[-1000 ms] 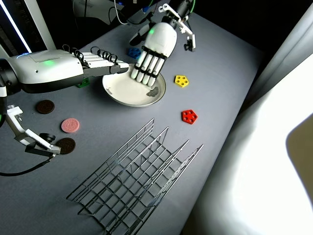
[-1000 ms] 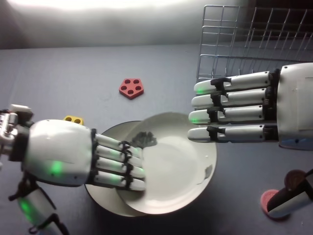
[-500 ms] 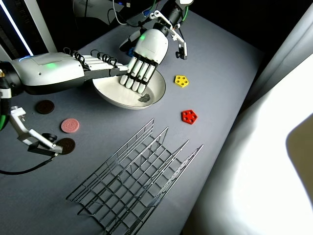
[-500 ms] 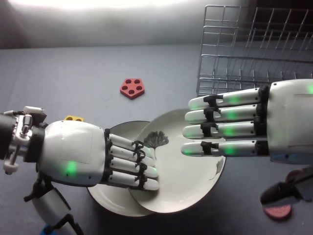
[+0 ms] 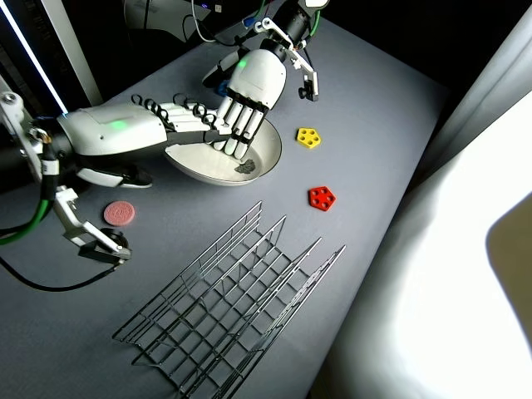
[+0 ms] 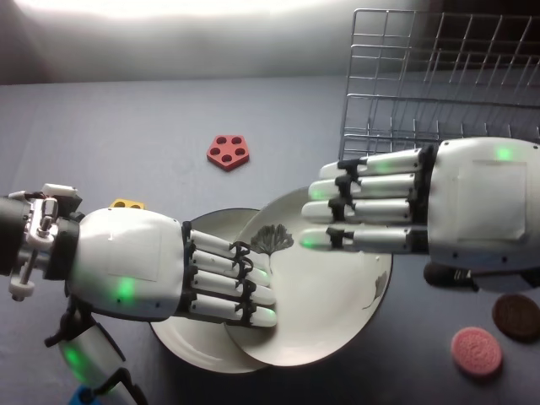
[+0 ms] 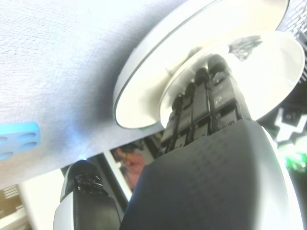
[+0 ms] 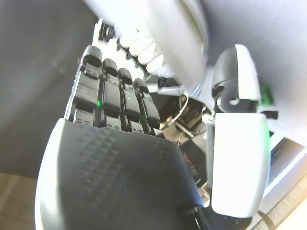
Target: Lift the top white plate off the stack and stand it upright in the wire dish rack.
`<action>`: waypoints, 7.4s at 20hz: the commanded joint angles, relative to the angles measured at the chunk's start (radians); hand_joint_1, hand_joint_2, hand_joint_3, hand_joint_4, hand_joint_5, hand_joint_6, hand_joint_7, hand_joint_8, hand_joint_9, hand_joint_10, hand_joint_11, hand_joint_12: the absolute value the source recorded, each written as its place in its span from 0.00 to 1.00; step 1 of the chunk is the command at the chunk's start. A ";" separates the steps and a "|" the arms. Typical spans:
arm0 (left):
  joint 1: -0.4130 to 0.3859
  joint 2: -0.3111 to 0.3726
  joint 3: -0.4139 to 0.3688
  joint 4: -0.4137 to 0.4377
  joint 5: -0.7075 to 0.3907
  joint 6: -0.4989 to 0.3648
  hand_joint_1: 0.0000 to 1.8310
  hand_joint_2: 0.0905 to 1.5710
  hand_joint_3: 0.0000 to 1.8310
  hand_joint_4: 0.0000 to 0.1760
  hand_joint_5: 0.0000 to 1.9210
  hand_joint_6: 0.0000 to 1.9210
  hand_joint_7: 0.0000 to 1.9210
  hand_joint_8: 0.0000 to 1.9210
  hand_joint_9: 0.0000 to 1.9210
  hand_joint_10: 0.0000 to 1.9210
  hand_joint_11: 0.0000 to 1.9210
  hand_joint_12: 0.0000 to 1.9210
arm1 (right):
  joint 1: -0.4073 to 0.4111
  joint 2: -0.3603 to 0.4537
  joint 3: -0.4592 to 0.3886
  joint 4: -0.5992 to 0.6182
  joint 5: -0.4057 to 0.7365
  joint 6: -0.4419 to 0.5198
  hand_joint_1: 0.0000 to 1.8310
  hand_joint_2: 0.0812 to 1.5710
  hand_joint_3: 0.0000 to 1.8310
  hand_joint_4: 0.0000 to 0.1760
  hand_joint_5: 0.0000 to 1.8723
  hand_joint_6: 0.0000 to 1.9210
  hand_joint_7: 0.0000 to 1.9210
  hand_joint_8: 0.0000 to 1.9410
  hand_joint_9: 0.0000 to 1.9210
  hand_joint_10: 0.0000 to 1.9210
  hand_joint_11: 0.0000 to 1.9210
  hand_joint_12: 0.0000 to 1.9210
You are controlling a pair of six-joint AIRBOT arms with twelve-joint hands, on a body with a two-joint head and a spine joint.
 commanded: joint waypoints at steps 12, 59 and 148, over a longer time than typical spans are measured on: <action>0.001 -0.014 0.000 -0.017 -0.019 0.001 0.04 0.54 0.00 0.00 0.04 0.00 0.03 0.00 0.03 0.00 0.04 0.03 | -0.012 -0.050 0.003 0.076 0.078 -0.019 0.66 0.66 0.00 0.00 0.13 0.01 0.11 0.00 0.14 0.00 0.17 0.10; -0.132 0.163 0.104 -0.200 -0.150 -0.058 0.04 0.55 0.00 0.00 0.04 0.00 0.04 0.00 0.02 0.00 0.04 0.02 | 0.177 -0.086 -0.084 0.346 0.078 0.054 0.82 0.67 0.00 0.00 0.45 0.58 0.52 0.39 0.56 0.40 0.52 0.70; -0.051 0.316 0.173 -0.337 -0.211 -0.116 0.06 0.53 0.00 0.00 0.05 0.00 0.04 0.00 0.03 0.00 0.04 0.01 | 0.381 -0.161 0.237 0.800 -0.157 0.857 0.81 0.68 0.00 0.00 0.46 0.59 0.53 0.37 0.49 0.50 0.47 0.77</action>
